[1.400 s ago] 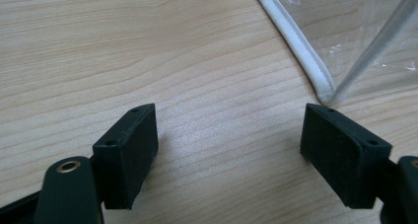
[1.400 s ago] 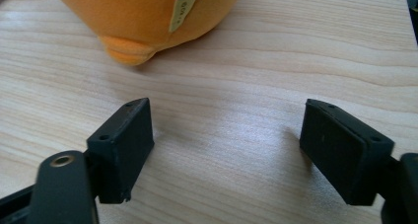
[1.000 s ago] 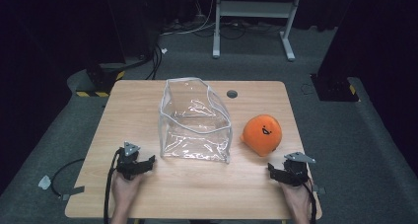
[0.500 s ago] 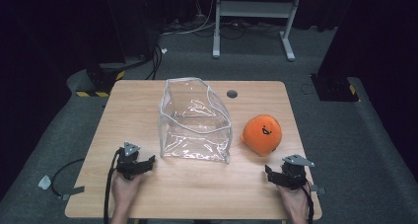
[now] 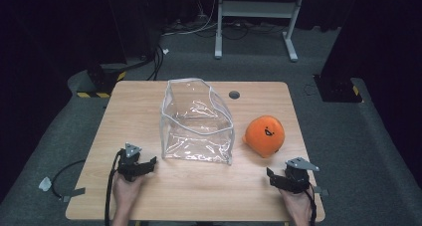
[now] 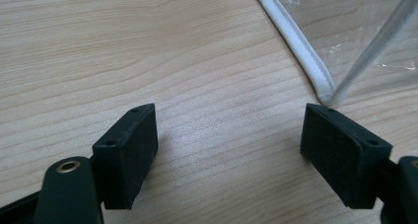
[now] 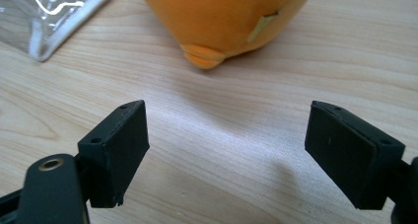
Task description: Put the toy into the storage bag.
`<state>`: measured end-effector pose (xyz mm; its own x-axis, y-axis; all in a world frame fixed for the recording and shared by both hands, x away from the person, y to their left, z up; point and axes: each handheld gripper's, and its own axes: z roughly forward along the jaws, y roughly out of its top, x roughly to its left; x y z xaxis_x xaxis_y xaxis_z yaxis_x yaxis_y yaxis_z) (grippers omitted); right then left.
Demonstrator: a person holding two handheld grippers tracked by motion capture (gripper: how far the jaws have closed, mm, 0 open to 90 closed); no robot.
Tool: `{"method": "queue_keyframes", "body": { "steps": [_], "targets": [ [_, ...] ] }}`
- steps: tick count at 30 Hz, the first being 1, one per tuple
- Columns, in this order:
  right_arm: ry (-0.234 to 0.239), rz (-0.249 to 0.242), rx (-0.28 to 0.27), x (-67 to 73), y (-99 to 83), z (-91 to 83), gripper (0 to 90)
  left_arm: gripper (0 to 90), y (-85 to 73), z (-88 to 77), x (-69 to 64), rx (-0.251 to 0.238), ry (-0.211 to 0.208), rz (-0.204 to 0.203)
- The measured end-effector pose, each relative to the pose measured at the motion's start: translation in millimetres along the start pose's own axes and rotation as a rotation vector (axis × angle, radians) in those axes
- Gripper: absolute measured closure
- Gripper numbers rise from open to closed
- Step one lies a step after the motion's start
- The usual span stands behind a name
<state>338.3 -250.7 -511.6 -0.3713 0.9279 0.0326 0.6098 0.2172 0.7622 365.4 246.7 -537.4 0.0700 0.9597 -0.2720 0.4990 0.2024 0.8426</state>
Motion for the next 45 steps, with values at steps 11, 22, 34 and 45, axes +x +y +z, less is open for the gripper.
{"method": "queue_keyframes", "body": {
  "steps": [11,22,34,45],
  "targets": [
    [0.032,-0.004,-0.036,2.9,8.6,-7.7,16.5,22.1,0.0,0.1,-0.1,-0.001,0.000,-0.002],
    [0.049,0.017,-0.075,0.2,11.8,-10.6,16.3,22.1,0.0,0.2,-0.3,-0.004,0.001,-0.004],
    [0.050,0.031,-0.073,-3.8,20.4,-9.7,15.4,22.1,0.0,0.3,-0.3,-0.005,0.000,-0.005],
    [0.055,0.036,-0.079,-10.2,30.7,-9.3,15.1,22.1,0.0,0.2,-0.2,-0.004,0.001,-0.003]
  ]
}}
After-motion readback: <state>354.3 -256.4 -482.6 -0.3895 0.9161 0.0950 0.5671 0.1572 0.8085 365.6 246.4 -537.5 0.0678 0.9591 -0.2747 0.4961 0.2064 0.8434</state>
